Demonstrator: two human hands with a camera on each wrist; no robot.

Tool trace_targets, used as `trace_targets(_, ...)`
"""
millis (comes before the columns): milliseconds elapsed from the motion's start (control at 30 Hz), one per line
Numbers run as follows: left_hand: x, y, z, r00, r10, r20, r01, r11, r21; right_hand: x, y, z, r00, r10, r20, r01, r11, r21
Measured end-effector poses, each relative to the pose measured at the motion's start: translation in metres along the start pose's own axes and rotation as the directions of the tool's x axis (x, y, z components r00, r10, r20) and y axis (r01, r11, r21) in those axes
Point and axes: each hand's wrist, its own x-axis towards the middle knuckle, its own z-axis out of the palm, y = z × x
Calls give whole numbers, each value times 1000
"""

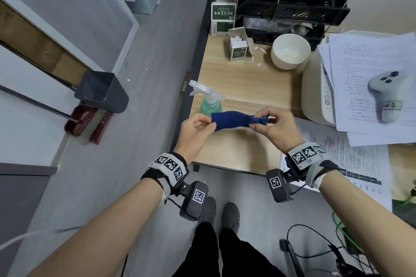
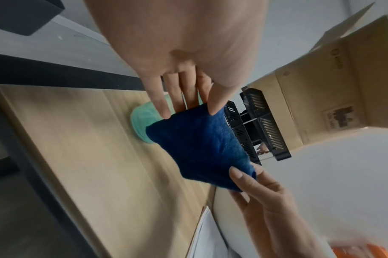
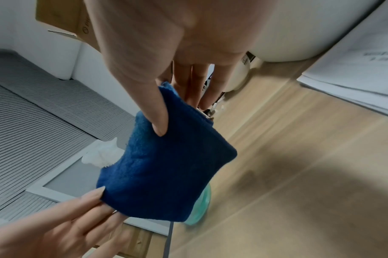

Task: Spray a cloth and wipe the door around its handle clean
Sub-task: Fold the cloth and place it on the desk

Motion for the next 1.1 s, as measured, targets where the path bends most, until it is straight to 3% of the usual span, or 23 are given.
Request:
trace_targets(133, -5, -29, 4, 999, -10, 42, 3, 988, 156, -19, 18, 2, 996, -73, 60, 76, 996, -46)
trace_targets(267, -16, -78, 12, 991, -102, 83, 66, 933, 353, -53, 63, 21, 966, 163, 201, -147, 985, -91)
trace_targets(333, -21, -92, 16, 990, -122, 72, 87, 923, 375, -64, 76, 29, 945, 208, 252, -192, 978, -86)
trace_targets(633, -2, -91, 18, 983, -138, -122, 159, 969, 191, -10, 61, 33, 997, 53, 56, -44, 988, -150)
trace_targets(800, 5, -94, 21, 956, -184, -228, 251, 916, 314, -10, 57, 43, 997, -51, -63, 22, 918, -396)
trace_targets(1000, 0, -86, 7, 953, -197, -230, 274, 885, 377, -42, 77, 67, 985, -17, 174, 82, 925, -372)
trace_targets(1100, 1, -84, -2, 979, -107, -172, 173, 882, 438, -36, 71, 71, 949, 8, 315, 142, 882, -450)
